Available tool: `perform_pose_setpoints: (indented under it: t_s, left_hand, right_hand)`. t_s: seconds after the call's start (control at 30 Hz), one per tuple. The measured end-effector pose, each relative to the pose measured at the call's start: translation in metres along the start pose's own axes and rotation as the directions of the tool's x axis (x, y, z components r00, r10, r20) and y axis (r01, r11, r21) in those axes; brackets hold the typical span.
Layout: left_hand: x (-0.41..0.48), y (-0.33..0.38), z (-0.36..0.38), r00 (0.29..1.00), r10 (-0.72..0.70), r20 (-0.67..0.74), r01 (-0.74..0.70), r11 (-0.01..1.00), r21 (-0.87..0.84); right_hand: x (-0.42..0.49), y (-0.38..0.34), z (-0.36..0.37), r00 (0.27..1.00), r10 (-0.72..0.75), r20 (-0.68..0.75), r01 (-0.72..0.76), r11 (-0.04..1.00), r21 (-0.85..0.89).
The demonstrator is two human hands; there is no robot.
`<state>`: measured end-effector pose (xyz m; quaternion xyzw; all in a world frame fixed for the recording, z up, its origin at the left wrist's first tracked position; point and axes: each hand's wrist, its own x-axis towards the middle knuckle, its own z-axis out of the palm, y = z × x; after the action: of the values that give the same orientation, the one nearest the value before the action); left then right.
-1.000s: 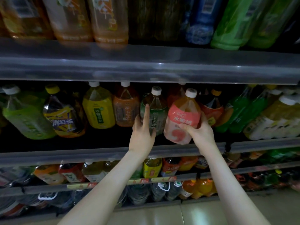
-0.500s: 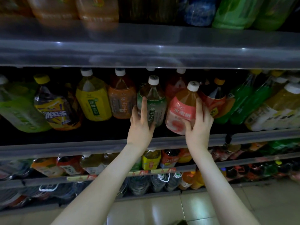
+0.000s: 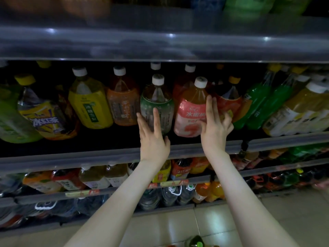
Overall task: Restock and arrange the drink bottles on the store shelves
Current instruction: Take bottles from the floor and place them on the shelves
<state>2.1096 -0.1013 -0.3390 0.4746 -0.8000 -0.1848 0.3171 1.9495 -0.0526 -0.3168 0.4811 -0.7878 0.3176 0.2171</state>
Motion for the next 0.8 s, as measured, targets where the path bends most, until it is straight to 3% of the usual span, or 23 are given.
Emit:
perform_pose_setpoints:
  t_s: [0.1,0.2,0.23,0.3,0.37,0.4,0.43,0.47,0.53,0.57,0.6,0.63,0.7,0.8]
  left_hand:
    - [-0.024,-0.004,0.003,0.998,0.053,-0.039,-0.053,0.999,-0.004]
    - [-0.077,-0.024,0.016,0.962,0.21,-0.174,-0.22,0.975,-0.042]
    - [-0.099,-0.035,0.024,0.953,0.244,-0.178,-0.257,0.965,-0.052]
    - [-0.152,-0.069,0.049,0.968,0.238,-0.077,-0.244,0.966,-0.083]
    - [-0.21,-0.11,0.083,0.985,0.138,0.103,-0.13,0.988,-0.08]
    - [-0.238,-0.133,0.101,0.975,0.061,0.214,-0.05,0.997,-0.056]
    - [-0.265,-0.157,0.12,0.936,-0.03,0.351,0.036,0.999,-0.01]
    - [-0.289,-0.181,0.138,0.864,-0.132,0.486,0.116,0.991,0.062]
    - [-0.333,-0.233,0.174,0.652,-0.324,0.685,0.208,0.946,0.249]
    - [-0.352,-0.257,0.189,0.551,-0.401,0.731,0.231,0.916,0.329]
    - [-0.368,-0.279,0.204,0.468,-0.473,0.746,0.276,0.881,0.385]
    - [-0.382,-0.301,0.22,0.432,-0.51,0.744,0.305,0.859,0.412]
    - [-0.406,-0.336,0.248,0.426,-0.514,0.744,0.329,0.854,0.403]
    - [-0.432,-0.362,0.278,0.451,-0.461,0.765,0.34,0.881,0.331]
  right_hand:
    - [-0.018,0.0,-0.001,1.0,-0.02,-0.007,0.02,1.0,0.001]
    - [-0.087,0.002,0.005,0.996,-0.08,-0.029,0.083,0.984,0.159]
    - [-0.122,0.006,0.01,0.994,-0.112,0.016,0.106,0.969,0.224]
    - [-0.211,0.016,0.027,0.96,-0.111,0.257,0.027,0.951,0.308]
    - [-0.292,0.022,0.048,0.845,-0.038,0.533,-0.139,0.947,0.289]
    - [-0.329,0.027,0.062,0.764,-0.003,0.645,-0.166,0.966,0.201]
    - [-0.365,0.035,0.08,0.635,0.027,0.772,-0.127,0.989,0.07]
    - [-0.4,0.046,0.099,0.458,0.072,0.886,-0.081,0.996,-0.039]
    - [-0.465,0.071,0.135,0.111,0.159,0.981,-0.043,0.987,-0.155]
    - [-0.497,0.084,0.154,0.016,0.183,0.983,-0.025,0.983,-0.183]
    - [-0.524,0.096,0.174,-0.024,0.194,0.981,0.011,0.981,-0.194]
    - [-0.548,0.108,0.197,-0.037,0.207,0.978,0.059,0.977,-0.204]
    - [-0.586,0.129,0.24,-0.031,0.23,0.973,0.11,0.968,-0.225]
    - [-0.626,0.142,0.285,0.046,0.223,0.974,0.05,0.973,-0.225]
